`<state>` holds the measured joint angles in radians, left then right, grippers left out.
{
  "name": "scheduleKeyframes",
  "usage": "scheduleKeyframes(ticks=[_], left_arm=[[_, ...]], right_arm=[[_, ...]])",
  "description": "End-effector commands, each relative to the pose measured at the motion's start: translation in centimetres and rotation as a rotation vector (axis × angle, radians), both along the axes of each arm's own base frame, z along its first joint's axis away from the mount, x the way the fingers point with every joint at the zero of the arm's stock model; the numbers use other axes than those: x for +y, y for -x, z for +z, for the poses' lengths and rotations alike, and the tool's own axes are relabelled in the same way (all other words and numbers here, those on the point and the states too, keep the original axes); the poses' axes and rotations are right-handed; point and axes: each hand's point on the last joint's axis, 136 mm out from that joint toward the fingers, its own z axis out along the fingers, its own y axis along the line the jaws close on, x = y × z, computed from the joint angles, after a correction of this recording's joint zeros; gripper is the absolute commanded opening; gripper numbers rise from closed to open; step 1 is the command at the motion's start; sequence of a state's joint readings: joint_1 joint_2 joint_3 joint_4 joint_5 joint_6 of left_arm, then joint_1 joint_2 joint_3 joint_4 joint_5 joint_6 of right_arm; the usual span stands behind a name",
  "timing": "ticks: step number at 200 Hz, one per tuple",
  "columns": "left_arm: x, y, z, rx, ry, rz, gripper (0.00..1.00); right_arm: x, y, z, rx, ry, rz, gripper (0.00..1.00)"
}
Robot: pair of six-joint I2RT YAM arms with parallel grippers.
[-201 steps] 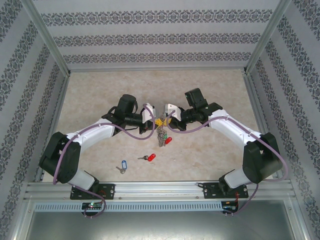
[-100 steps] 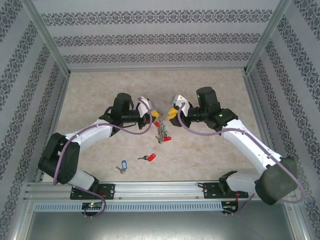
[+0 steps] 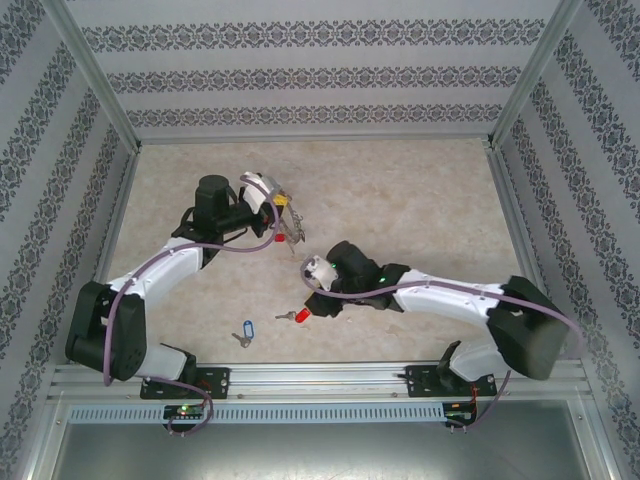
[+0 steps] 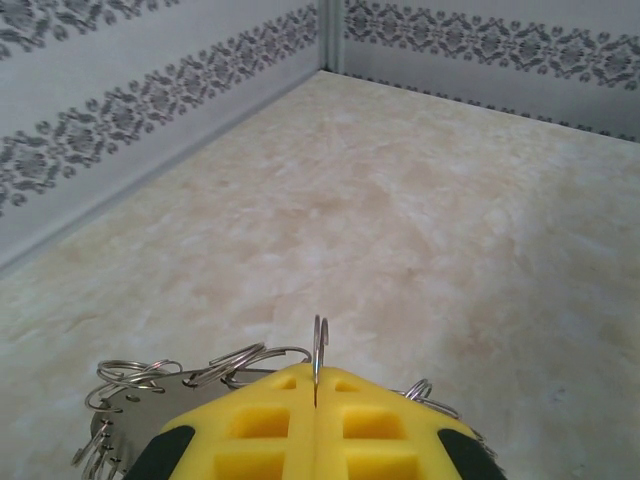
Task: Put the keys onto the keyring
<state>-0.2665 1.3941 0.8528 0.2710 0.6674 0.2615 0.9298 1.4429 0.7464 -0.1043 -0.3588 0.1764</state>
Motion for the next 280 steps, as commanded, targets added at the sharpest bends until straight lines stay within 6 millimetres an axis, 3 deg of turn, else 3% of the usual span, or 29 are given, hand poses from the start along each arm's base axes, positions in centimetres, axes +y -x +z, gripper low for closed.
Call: scheduleKeyframes(ticks=[1, 27, 56, 107, 222, 280], left_arm=[[1.5, -0.1, 1.9, -0.069, 0.016, 0.061, 0.00], [2.2, 0.2, 2.1, -0.074, 0.013, 0.073, 0.00], [2.8, 0.3, 1.9, -0.079, -0.001, 0.101, 0.00], [3.3, 0.2, 1.8, -0.078, -0.005, 0.129, 0.00], [3.1, 0.2, 1.5, -0.073, -0.002, 0.119, 0.00], [3.2, 0.3, 1.7, -0.079, -0.006, 0.120, 0.00]], right_arm=[[1.7, -0.8, -0.6, 0.141, 0.007, -0.197, 0.26], [2.4, 0.1, -2.4, 0.262, 0.110, -0.255, 0.27], [2.3, -0.4, -4.0, 0.311, 0.171, -0.347, 0.29], [2.8, 0.1, -5.6, 0.366, 0.230, -0.362, 0.29], [3.4, 0.8, -6.8, 0.404, 0.268, -0.328, 0.24], [2.8, 0.6, -6.8, 0.345, 0.323, -0.343, 0.18]])
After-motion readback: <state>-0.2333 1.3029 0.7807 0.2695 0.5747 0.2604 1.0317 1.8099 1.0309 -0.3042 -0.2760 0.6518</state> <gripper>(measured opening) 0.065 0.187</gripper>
